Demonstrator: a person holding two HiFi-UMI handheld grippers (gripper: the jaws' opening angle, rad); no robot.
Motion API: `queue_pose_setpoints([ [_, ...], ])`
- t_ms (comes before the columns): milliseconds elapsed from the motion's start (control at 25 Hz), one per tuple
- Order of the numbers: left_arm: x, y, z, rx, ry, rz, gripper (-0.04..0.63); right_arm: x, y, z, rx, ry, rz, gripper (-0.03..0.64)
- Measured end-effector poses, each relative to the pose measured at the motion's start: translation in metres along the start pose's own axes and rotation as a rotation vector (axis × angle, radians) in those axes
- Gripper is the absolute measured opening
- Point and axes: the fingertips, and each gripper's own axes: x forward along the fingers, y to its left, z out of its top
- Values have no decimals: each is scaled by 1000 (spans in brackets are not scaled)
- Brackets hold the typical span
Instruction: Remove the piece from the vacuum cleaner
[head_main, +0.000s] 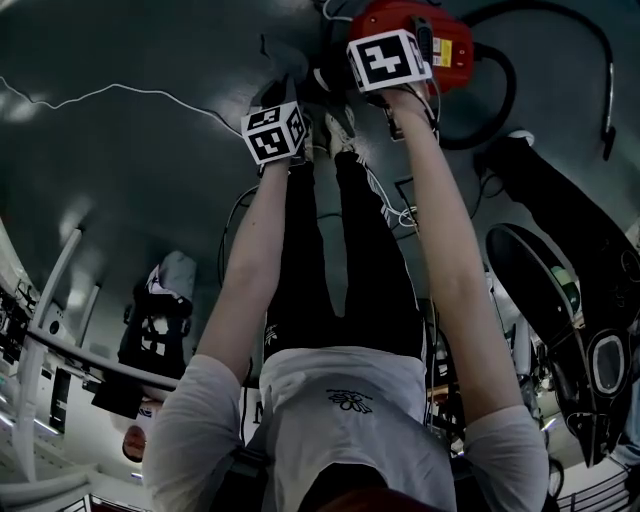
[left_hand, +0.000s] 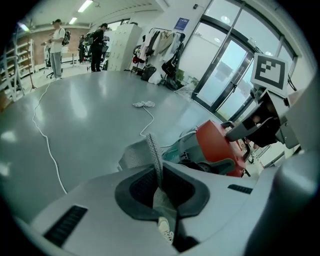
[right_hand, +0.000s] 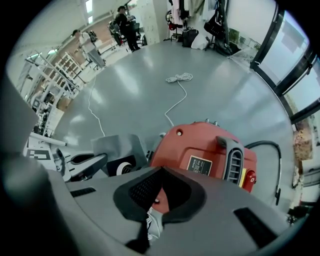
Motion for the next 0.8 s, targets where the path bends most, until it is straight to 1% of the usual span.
queue_pose_setpoints([
  [160,0,0,-1,10,-5,-35,20,0,-1,-3,-12,-16,-42,14],
  [200,1,0,0,23,-3,-47,20,0,0,-4,-13,-18,-47,14],
  [240,3,1,1,51,2,-61,20,0,1,-5,-17,-16,-51,14],
  [280,6,2,4,96,10,-77,20,-1,2,-6,-24,-11,-53,14],
  [360,12,5,12,203,32,-108,20,0,6,-5,-41,-5,-43,14],
  [400,15,6,15,241,41,-119,20,1,8,-4,-42,-6,-32,14],
  [440,17,7,16,255,44,-122,20,2,8,-1,-38,-6,-22,14],
  [480,18,7,15,246,41,-121,20,2,7,0,-36,-6,-19,14],
  [520,18,8,12,215,31,-119,20,1,5,1,-38,-7,-24,14],
  [640,10,4,-2,71,-16,-124,20,0,1,0,-51,-11,-47,14],
  [680,6,4,-6,43,-28,-121,20,0,1,0,-49,-5,-47,14],
  [720,4,5,-8,34,-34,-117,20,1,2,0,-48,0,-44,14],
  [800,0,8,-7,60,-31,-111,20,3,7,1,-50,-5,-35,14],
])
